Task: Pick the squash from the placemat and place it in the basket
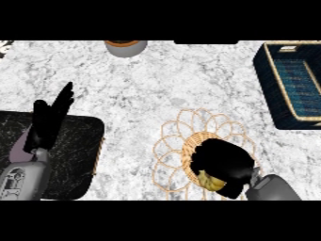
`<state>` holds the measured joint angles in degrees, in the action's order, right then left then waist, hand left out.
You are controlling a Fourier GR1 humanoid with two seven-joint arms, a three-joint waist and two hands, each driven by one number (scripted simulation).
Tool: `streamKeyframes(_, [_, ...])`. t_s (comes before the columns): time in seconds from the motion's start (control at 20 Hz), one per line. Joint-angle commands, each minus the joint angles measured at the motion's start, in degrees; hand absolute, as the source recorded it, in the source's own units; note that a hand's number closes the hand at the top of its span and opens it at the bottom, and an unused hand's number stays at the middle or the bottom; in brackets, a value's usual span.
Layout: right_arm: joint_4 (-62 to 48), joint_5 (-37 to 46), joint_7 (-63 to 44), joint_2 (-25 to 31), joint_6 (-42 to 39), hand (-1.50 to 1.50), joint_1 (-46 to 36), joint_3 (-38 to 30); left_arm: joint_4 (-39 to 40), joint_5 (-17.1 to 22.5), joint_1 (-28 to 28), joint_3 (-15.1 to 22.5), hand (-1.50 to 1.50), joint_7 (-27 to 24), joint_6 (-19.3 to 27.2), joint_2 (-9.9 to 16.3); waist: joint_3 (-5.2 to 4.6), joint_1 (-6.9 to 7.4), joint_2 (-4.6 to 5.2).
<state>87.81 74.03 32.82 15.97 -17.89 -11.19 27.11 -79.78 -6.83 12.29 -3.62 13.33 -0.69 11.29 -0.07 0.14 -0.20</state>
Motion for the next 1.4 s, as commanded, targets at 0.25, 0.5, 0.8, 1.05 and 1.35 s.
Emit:
streamKeyframes(0.25, [-9.6,4.5,-23.8,-9.0,-3.0,1.5,-6.5,-14.0,-0.7,-0.1,0.4,-0.1,0.0,0.7,-0.5,0.3,-0.05,0.49,0.67])
streamKeyframes(0.5, [-13.4,7.5,-45.8,-15.7,-6.2,1.5,-16.7,-22.6,-0.1,0.2,0.7,-0.3,0.0,0.2,-1.1,0.6,-0.07,2.05,0.78])
streamKeyframes(0.8, [-16.2,-11.5,-59.5,-15.9,-0.1,1.5,-27.1,-24.5,0.5,-1.0,2.7,1.2,0.0,0.6,-0.7,-0.6,0.14,2.33,0.52])
streamKeyframes(1.05, [-10.0,-23.1,-64.1,-15.9,4.6,1.5,-35.3,-28.5,1.5,-1.2,1.4,1.1,0.0,-0.2,0.3,-1.7,0.11,1.49,0.0])
streamKeyframes(1.35, [-5.6,-25.7,-75.6,-16.0,9.0,1.5,-48.5,-33.0,1.7,-0.5,3.3,-1.1,0.0,1.5,0.0,0.3,0.06,0.61,0.03])
